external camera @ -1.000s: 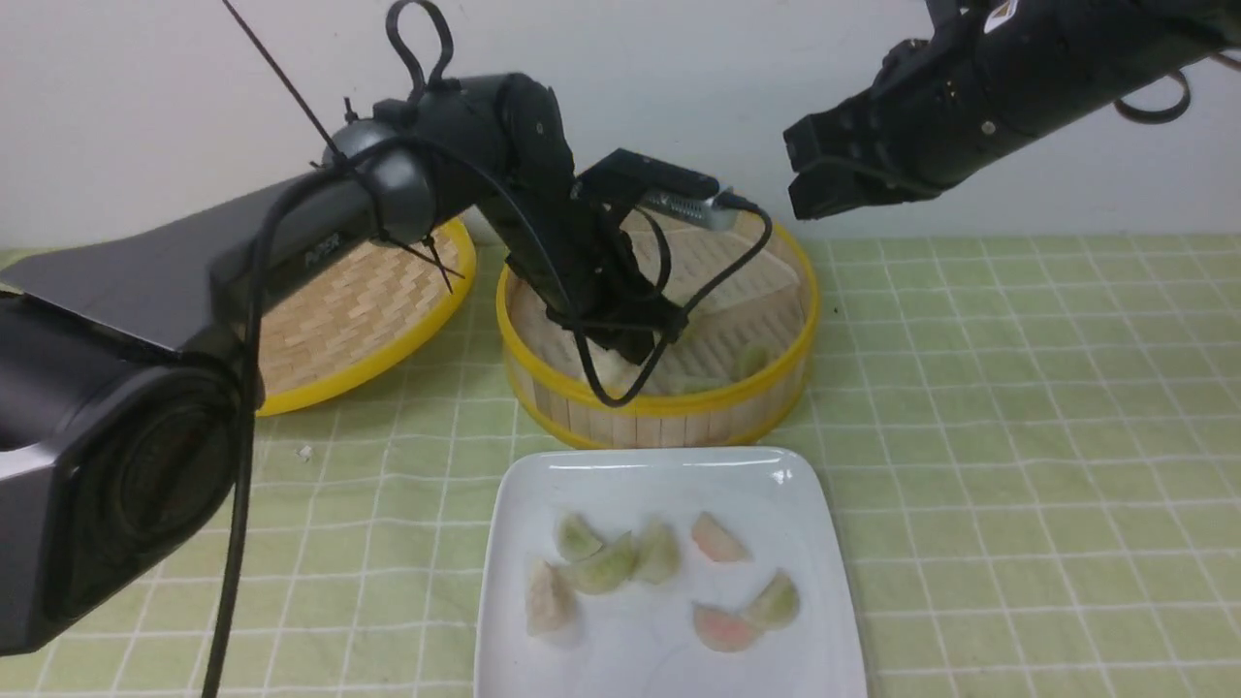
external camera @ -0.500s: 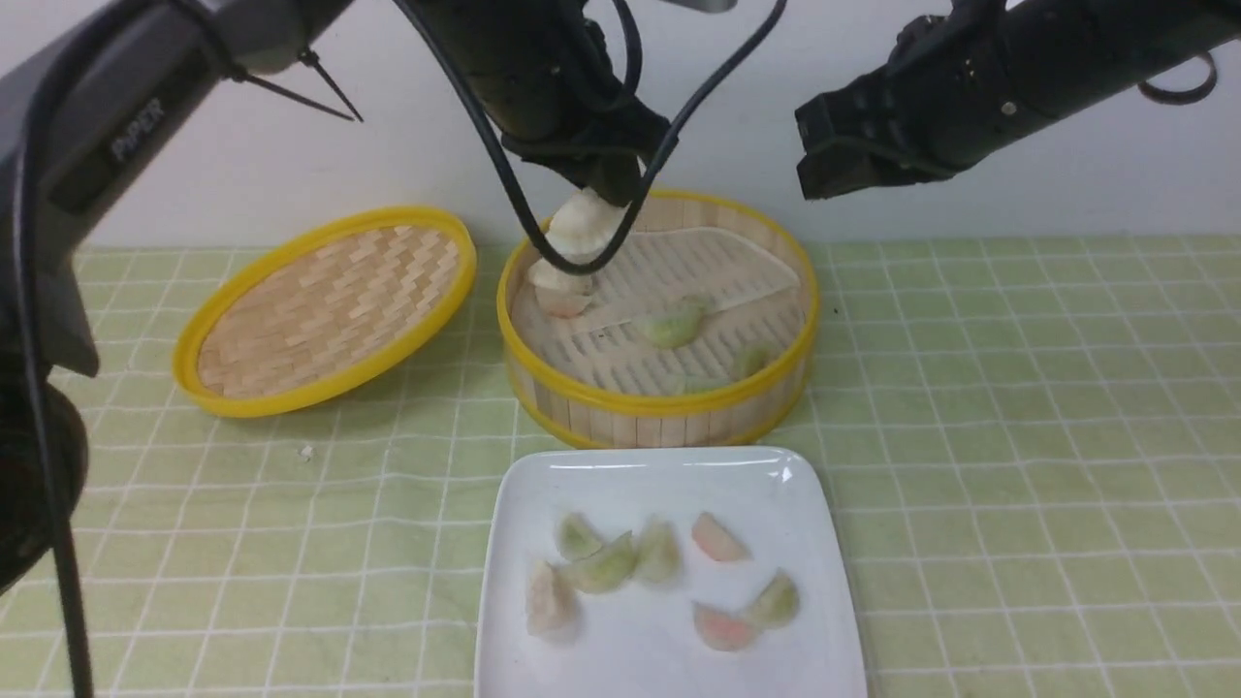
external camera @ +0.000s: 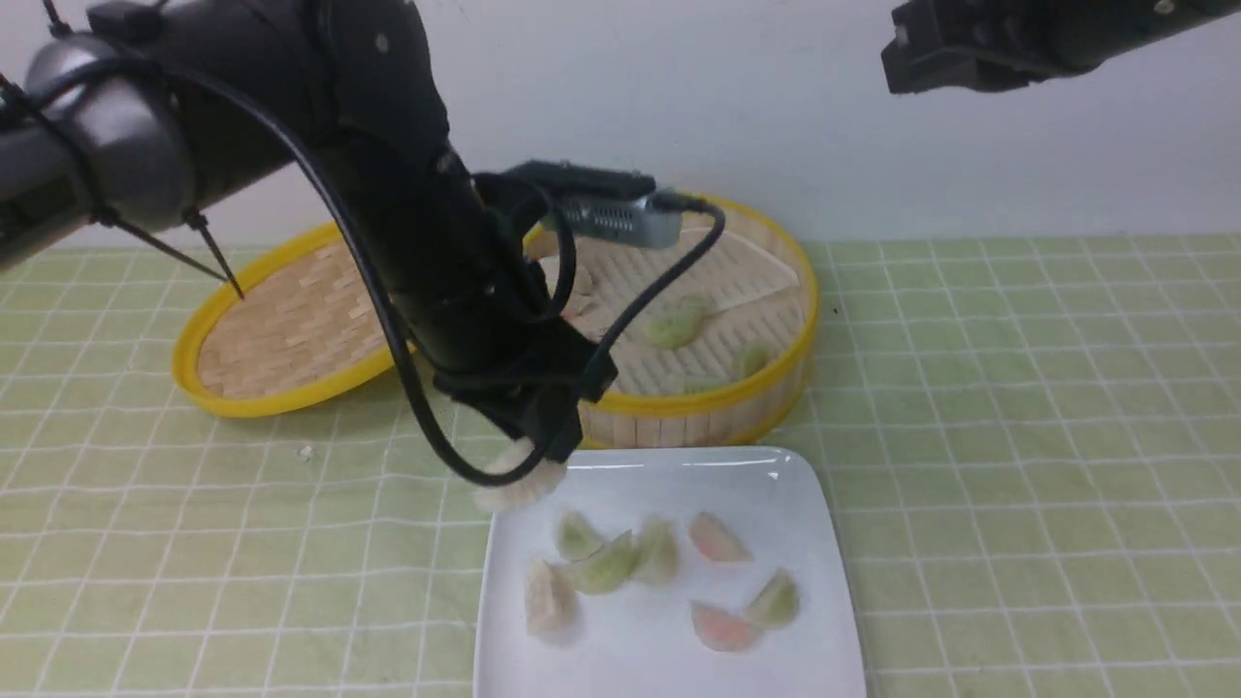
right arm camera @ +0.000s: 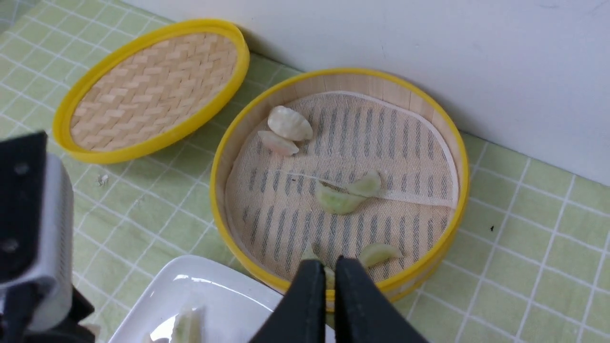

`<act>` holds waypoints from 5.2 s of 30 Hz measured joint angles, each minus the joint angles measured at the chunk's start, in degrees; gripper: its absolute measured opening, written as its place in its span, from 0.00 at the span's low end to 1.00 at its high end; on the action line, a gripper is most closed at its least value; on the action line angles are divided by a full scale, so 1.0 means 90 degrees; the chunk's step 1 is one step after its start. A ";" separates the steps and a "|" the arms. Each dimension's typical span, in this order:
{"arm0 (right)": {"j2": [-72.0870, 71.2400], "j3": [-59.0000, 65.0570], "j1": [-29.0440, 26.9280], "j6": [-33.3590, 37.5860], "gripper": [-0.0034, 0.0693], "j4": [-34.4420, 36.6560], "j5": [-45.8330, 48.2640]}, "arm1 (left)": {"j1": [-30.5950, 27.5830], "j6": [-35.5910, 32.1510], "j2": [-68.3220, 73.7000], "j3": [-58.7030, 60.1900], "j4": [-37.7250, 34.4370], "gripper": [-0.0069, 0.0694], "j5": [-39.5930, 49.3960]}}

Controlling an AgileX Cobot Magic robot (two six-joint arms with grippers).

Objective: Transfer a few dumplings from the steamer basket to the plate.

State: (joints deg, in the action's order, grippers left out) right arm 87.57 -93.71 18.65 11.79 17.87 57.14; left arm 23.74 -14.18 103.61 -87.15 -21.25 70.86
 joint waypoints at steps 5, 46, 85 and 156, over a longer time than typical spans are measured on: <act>0.0000 0.0000 0.0000 0.0000 0.08 -0.0006 0.0000 | 0.0000 -0.0013 0.0279 0.0473 -0.0184 0.28 -0.0056; 0.2693 -0.1891 0.0306 -0.0123 0.13 -0.0086 0.0443 | -0.0845 0.0571 -0.2200 0.0039 0.1291 0.08 -0.0029; 0.6009 -0.4542 0.0738 -0.0578 0.54 -0.1067 0.1011 | -0.0853 0.1667 -0.5352 0.1476 0.2069 0.08 0.0144; -0.0403 -0.0261 0.2325 -0.2434 0.04 -0.1985 0.1573 | -0.0853 0.1162 -0.5499 0.1483 0.1927 0.08 0.0236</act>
State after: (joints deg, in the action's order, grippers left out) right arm 83.93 -96.06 39.58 -10.12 0.00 71.29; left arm 16.06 -3.72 54.12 -73.80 -3.90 72.98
